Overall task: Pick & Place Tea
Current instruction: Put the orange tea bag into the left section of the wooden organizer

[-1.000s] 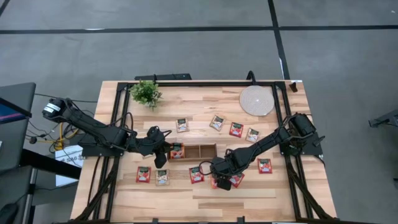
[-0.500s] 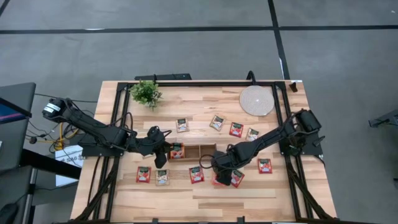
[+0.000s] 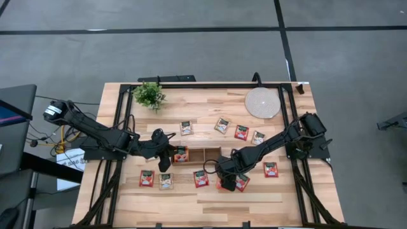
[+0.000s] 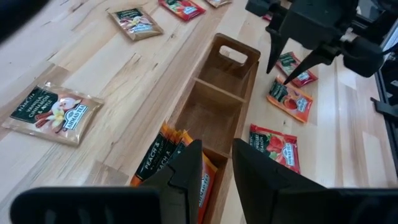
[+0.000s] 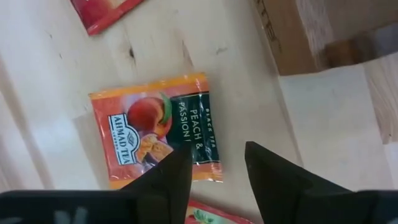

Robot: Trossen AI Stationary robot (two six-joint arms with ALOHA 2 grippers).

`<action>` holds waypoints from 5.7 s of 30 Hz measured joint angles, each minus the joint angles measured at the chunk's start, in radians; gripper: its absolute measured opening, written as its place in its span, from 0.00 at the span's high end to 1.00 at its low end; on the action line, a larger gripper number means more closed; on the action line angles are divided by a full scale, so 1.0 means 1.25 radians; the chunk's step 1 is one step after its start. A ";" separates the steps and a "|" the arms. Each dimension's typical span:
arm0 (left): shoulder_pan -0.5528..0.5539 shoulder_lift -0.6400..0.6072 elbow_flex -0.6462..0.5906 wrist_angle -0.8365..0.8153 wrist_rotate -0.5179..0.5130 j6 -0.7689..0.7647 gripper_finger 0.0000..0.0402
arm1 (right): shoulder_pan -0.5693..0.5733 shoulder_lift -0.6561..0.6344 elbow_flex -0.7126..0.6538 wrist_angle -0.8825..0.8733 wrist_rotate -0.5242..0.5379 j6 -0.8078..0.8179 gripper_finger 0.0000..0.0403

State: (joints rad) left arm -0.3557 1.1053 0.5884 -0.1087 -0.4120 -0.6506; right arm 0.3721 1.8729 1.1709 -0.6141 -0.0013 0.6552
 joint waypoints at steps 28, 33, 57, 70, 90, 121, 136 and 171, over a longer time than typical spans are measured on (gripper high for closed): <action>0.000 0.000 0.000 0.004 0.000 0.009 0.80 | -0.001 0.057 0.001 -0.040 0.007 -0.010 0.97; 0.000 0.000 0.000 0.004 0.000 0.009 0.80 | 0.001 0.016 -0.004 -0.066 0.014 -0.002 0.98; 0.000 0.000 0.000 0.217 0.178 0.038 0.80 | 0.022 -0.222 0.103 -0.141 0.093 -0.006 1.00; 0.000 0.000 0.037 0.364 0.155 0.183 0.80 | -0.036 -0.066 0.418 -0.197 0.153 -0.205 1.00; 0.011 0.000 0.065 0.304 0.090 0.209 0.67 | -0.063 -0.019 0.503 -0.212 0.154 -0.293 1.00; 0.013 0.041 0.065 0.359 0.137 0.170 0.65 | -0.079 -0.019 0.502 -0.171 0.153 -0.315 1.00; 0.013 0.041 0.065 0.383 0.083 0.150 0.67 | -0.079 -0.019 0.502 -0.169 0.150 -0.315 1.00; 0.013 0.058 0.065 0.400 0.066 0.176 1.00 | -0.080 -0.019 0.502 -0.158 0.148 -0.321 1.00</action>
State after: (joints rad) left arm -0.3397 1.1782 0.6693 0.3913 -0.3299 -0.4303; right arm 0.2726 1.8492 1.7981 -0.8121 0.1833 0.2535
